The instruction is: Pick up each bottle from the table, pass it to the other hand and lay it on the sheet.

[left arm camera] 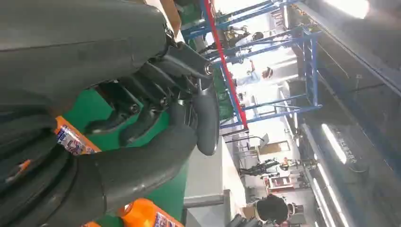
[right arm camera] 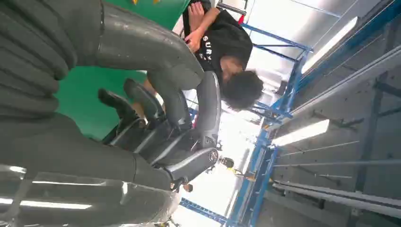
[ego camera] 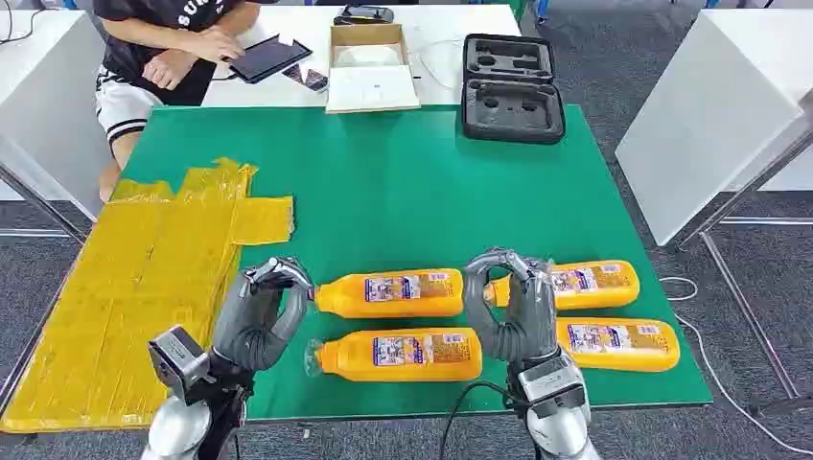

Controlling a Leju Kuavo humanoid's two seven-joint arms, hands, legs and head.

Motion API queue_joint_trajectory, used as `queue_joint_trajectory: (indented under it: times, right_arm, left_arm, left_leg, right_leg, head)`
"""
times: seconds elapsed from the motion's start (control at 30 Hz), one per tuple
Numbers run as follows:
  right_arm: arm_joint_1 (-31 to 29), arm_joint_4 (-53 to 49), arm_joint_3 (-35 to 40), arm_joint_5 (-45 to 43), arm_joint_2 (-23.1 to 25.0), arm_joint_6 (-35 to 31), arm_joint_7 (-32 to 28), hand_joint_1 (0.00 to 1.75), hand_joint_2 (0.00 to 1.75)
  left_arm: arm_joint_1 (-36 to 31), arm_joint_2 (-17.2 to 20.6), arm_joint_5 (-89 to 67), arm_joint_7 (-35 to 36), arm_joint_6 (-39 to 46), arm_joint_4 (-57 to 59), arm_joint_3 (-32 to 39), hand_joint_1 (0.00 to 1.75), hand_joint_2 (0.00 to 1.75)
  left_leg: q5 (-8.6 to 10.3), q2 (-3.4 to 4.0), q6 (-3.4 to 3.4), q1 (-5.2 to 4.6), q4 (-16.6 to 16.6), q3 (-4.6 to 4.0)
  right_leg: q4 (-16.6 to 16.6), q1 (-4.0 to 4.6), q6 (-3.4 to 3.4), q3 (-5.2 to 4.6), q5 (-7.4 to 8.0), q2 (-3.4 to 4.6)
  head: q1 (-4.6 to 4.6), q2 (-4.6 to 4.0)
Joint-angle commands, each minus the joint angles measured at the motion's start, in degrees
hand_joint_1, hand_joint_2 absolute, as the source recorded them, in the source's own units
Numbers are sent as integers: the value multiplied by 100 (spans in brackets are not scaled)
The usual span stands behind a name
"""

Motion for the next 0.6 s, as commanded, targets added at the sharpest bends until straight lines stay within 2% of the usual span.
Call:
queue_joint_trajectory:
  times: [0.03, 0.07, 0.13, 0.17, 0.2, 0.23, 0.27, 0.3, 0.4, 0.5, 0.57, 0.6]
  right_arm:
    - [-552, 1343, 821, -226, 208, -1622, -462, 175, 175]
    - [-687, 1525, 1088, -157, 114, -2070, -524, 175, 175]
    - [-724, 1410, 1290, -79, -115, -2398, -389, 175, 175]
    - [-693, 1321, 1297, 69, -201, -2499, -283, 169, 175]
    - [-628, 1162, 1259, 436, -295, -2709, -108, 38, 175]
    - [-581, 1056, 1216, 631, -360, -2777, 8, 0, 175]
    - [-536, 970, 1174, 813, -431, -2775, 156, 0, 175]
    - [-483, 903, 1094, 1123, -504, -2801, 341, 0, 175]
    - [-223, 602, 856, 2000, -682, -2591, 944, 0, 175]
    - [-177, 545, 834, 2010, -706, -2598, 947, 0, 175]
    - [-177, 545, 834, 2010, -706, -2598, 947, 0, 175]
    - [-181, 545, 849, 2023, -690, -2591, 957, 0, 175]
  left_arm:
    - [-307, -420, -531, -1493, 2528, 814, -296, 175, 175]
    - [-395, -341, -424, -1479, 2819, 908, -505, 175, 175]
    - [-443, -189, -256, -1458, 3092, 916, -682, 175, 175]
    - [-434, -146, -230, -1454, 3137, 896, -705, 175, 175]
    - [-391, -119, -215, -1445, 3184, 856, -711, 175, 175]
    - [-359, -133, -210, -1439, 3217, 847, -692, 168, 175]
    - [-335, -159, -212, -1406, 3257, 867, -663, 44, 175]
    - [-331, -186, -236, -1371, 3297, 912, -638, 0, 175]
    - [-303, -181, -163, -1296, 3275, 1001, -590, 0, 175]
    - [-293, -174, -156, -1293, 3267, 1010, -583, 0, 175]
    - [-293, -174, -156, -1293, 3267, 1010, -583, 0, 175]
    - [-291, -171, -153, -1295, 3265, 1004, -579, 0, 175]
  left_leg:
    - [-9, 12, -12, 5, -1, 22]
    - [-13, 19, -17, 7, -3, 37]
    - [-15, 28, -20, 9, -5, 46]
    - [-10, 19, -15, 6, -5, 33]
    - [-17, 24, -21, 7, -2, 51]
    - [-9, 14, -17, 6, -4, 36]
    - [-13, 3, -21, 10, -4, 47]
    - [-3, -5, -10, 4, -6, 36]
    - [-12, 2, -10, 6, -1, 45]
    - [1, -7, -5, 0, -5, 19]
    - [-19, -4, -18, 7, 5, 50]
    - [-1, 0, -5, -1, -2, 15]
  right_leg:
    - [-8, 6, -4, 24, -4, 3]
    - [-12, 9, -6, 39, -6, 6]
    - [-15, 11, -7, 50, -5, 13]
    - [-11, 7, -5, 36, -4, 8]
    - [-11, 9, -8, 52, -9, 8]
    - [-11, 7, -7, 37, -3, 0]
    - [-14, 12, -9, 54, -11, -13]
    - [-12, 5, -6, 41, -9, -19]
    - [-12, 8, -5, 55, -14, -13]
    - [-8, 0, -4, 24, -5, -17]
    - [-7, 8, -9, 61, -22, -23]
    - [-6, -1, -4, 19, -3, -7]
  head:
    - [0, 0]
    - [0, 0]
    - [2, 0]
    - [0, 0]
    - [-2, 0]
    - [0, 0]
    - [0, 0]
    - [-2, 0]
    - [-2, 0]
    - [0, 0]
    - [0, 0]
    - [0, 0]
